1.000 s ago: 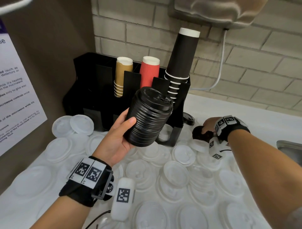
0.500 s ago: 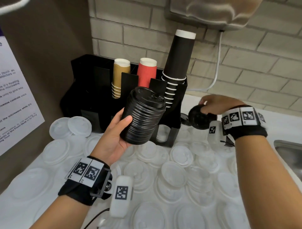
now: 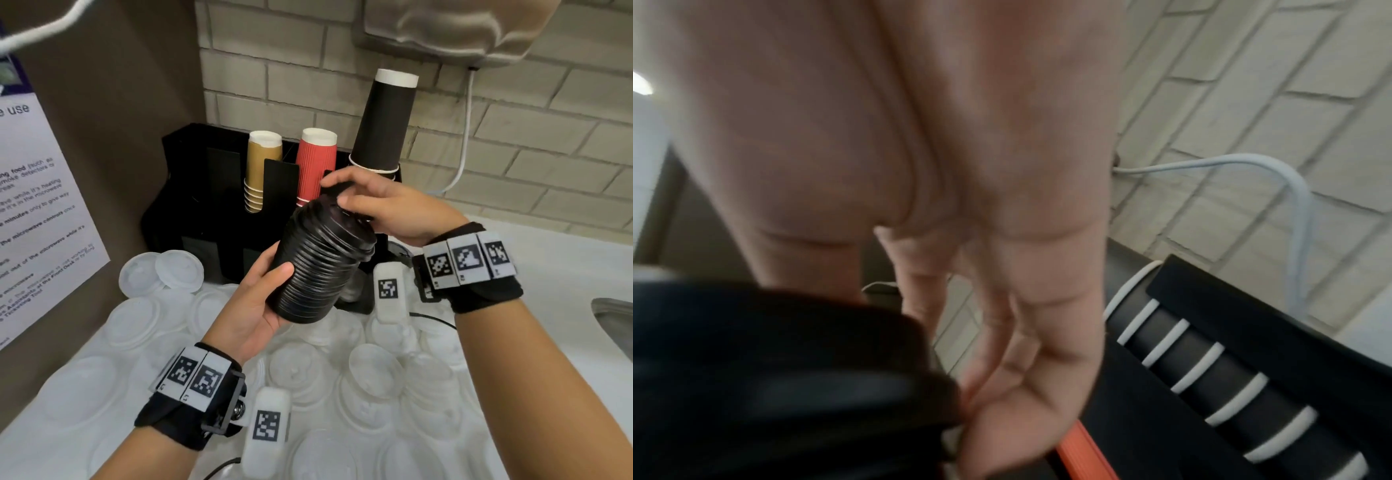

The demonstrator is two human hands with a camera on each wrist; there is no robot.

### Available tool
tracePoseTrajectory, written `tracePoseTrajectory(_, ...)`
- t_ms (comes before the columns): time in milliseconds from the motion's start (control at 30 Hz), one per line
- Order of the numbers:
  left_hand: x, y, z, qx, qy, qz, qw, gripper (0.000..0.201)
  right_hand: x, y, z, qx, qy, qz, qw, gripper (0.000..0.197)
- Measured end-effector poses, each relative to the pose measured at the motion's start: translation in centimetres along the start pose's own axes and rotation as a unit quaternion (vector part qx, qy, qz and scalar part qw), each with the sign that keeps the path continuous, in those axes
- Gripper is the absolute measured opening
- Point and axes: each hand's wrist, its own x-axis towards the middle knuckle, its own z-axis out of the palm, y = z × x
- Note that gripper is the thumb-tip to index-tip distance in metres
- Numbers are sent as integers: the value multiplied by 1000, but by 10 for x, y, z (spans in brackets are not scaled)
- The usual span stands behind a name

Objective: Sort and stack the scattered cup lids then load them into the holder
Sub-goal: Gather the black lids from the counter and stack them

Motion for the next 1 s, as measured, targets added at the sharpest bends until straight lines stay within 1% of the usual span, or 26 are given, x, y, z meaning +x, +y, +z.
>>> tracePoseTrajectory(100,0,0,0,-13,2,-2,1000,81,1,-3,6,-72,50,-18,996,20)
tracePoseTrajectory(167,0,0,0,-19,7,-1,1000,80,-1,-7,5,-91,39,-27,995,22)
tracePoseTrajectory(233,1,0,-1,-26,11,5,1000,79,-5,-11,4,-111,-1,-35,993,38)
tracePoseTrajectory(300,2,1,-2,-24,13,9,1000,76,-8,-16,4,-148,-25,-57,987,55)
tracePoseTrajectory(367,2,1,-2,-14,15,8,1000,71,-9,-18,4,-157,-32,-74,984,62)
tracePoseTrajectory(533,2,-1,-1,-1,5,-7,1000,74,-11,-21,2,-134,-49,-81,986,59)
tracePoseTrajectory(667,5,-1,1,-9,-3,-9,1000,61,-14,-21,-1,-146,-74,-61,985,60)
tracePoseTrajectory(800,6,-2,4,-10,-8,-10,1000,57,-16,-20,-2,-142,-62,-64,986,61)
tracePoseTrajectory(900,7,-2,5,0,-4,-9,1000,61,-18,-19,-2,-140,-53,-63,987,62)
tracePoseTrajectory(967,7,-2,6,7,-6,-12,1000,71,-19,-19,-2,-141,-50,-64,987,62)
tracePoseTrajectory(1000,7,-3,6,10,-7,-13,1000,72,-20,-18,-2,-143,-48,-65,986,63)
